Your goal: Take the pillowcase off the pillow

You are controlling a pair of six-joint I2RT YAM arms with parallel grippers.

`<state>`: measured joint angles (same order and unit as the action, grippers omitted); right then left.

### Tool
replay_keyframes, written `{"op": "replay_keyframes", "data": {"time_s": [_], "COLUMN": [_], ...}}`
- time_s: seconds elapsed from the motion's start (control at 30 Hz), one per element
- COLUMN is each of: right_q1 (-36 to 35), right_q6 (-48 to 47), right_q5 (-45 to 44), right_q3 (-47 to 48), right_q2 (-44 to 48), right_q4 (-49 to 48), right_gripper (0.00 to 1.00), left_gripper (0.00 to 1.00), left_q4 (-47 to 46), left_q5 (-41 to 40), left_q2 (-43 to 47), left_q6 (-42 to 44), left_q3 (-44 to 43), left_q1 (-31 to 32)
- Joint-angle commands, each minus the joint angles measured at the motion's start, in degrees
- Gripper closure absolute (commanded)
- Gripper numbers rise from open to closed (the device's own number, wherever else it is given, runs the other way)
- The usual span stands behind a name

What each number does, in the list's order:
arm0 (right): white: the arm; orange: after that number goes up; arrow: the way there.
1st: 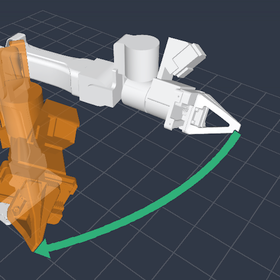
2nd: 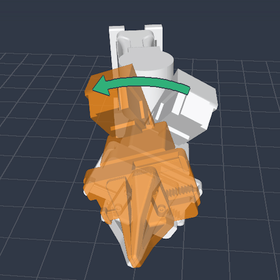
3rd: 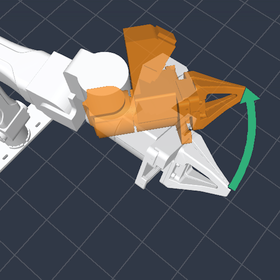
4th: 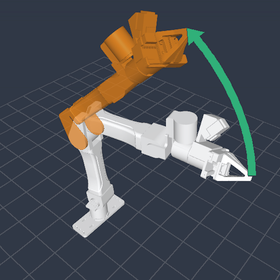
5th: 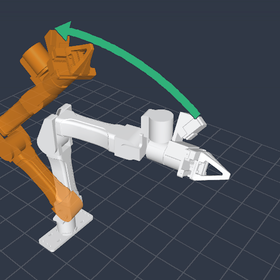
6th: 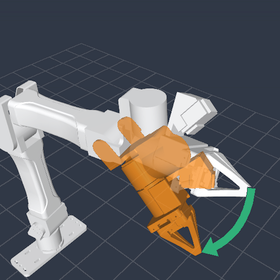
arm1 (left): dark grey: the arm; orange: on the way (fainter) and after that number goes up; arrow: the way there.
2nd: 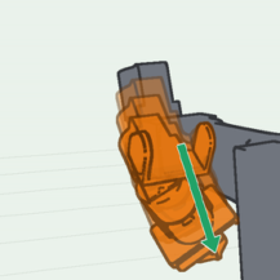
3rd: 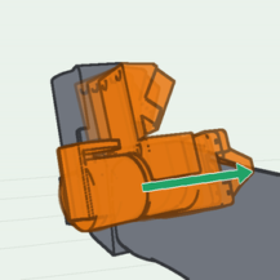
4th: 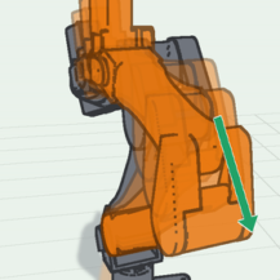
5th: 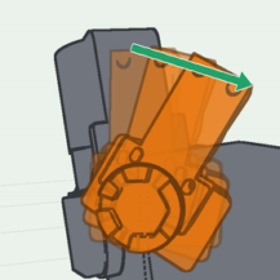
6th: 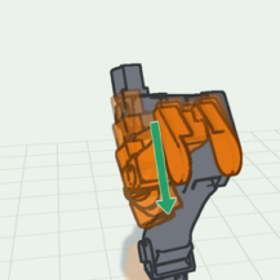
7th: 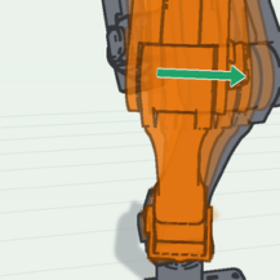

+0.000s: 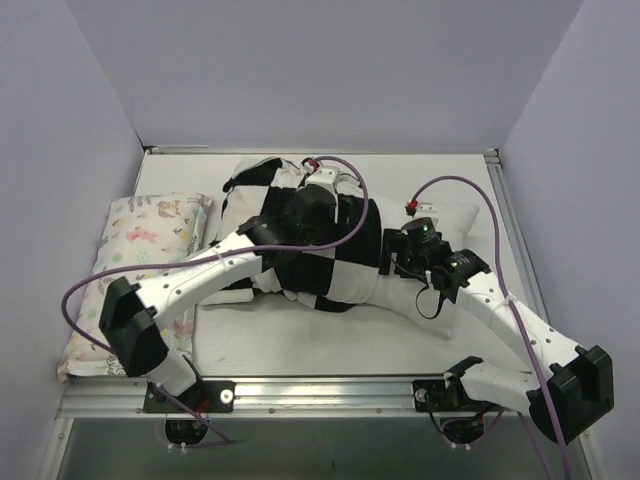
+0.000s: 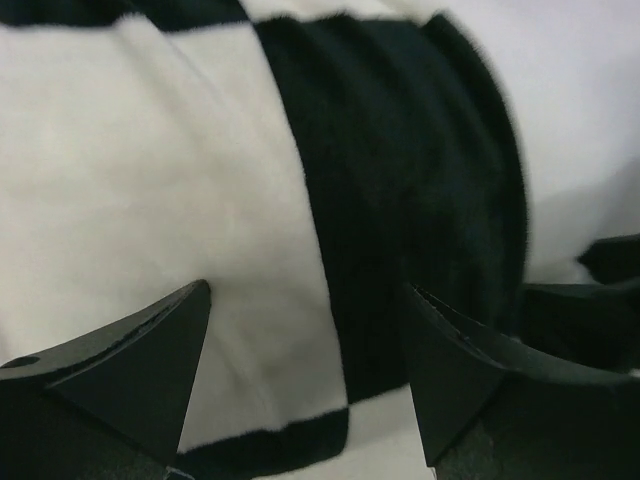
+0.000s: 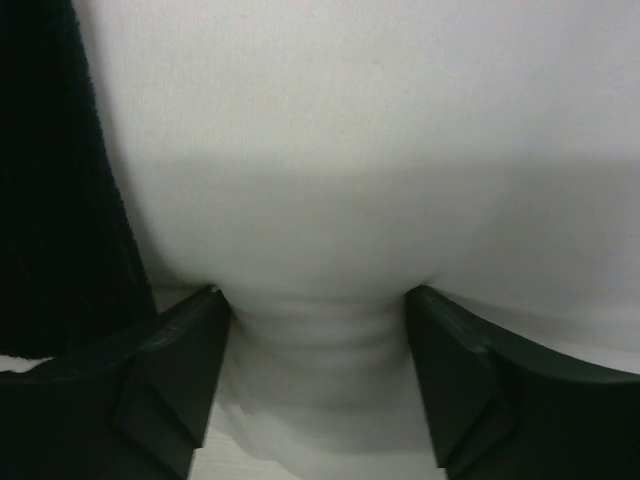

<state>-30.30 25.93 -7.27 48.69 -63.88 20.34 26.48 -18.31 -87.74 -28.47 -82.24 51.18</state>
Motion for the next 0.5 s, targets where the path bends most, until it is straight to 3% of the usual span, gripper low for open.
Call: {"op": "replay_keyframes", "data": {"time_s": [0.0,0.03,0.1,0.13,0.17,0.3,0.47], "right_q1": [0.68,0.95,1.83,2.26,2.70,7.17,12.80], "right_q6": [2.80,2.98,3.16,2.98,2.90,2.11,0.78], "right_q5": [4.62,5.24,5.42,5.51,5.51,4.72,2.43], "right_q3": [-3.24,-3.51,-4.30,-4.48,-4.56,-4.92,-3.25], "right_q2": [-2.92,-3.35,-4.24,-4.59,-4.85,-4.15,-2.40], "right_q4": [-5.74,-6.18,-6.97,-6.98,-6.98,-5.32,-2.15], "right_gripper": [0.36,0.52,0.90,0.98,1.00,1.00,1.00], "left_gripper": [0.16,0.17,0.30,0.38,0.55,1.00,1.00], "left_q4": [-0.20,0.15,2.08,2.78,3.66,7.17,10.78], "left_q5": [-2.78,-3.14,-4.63,-5.24,-5.86,-11.73,-14.65], "left_q2": [-6.28,-7.17,-9.36,-9.72,-9.81,-6.41,2.21], "left_q6": [-2.47,-2.56,-3.26,-3.35,-3.35,-3.35,-1.60], "left_q3": [1.21,0.94,0.15,0.06,0.15,0.32,4.53], "left_q1": [-0.38,-0.55,-0.73,-0.82,-0.73,-2.13,-10.73]}}
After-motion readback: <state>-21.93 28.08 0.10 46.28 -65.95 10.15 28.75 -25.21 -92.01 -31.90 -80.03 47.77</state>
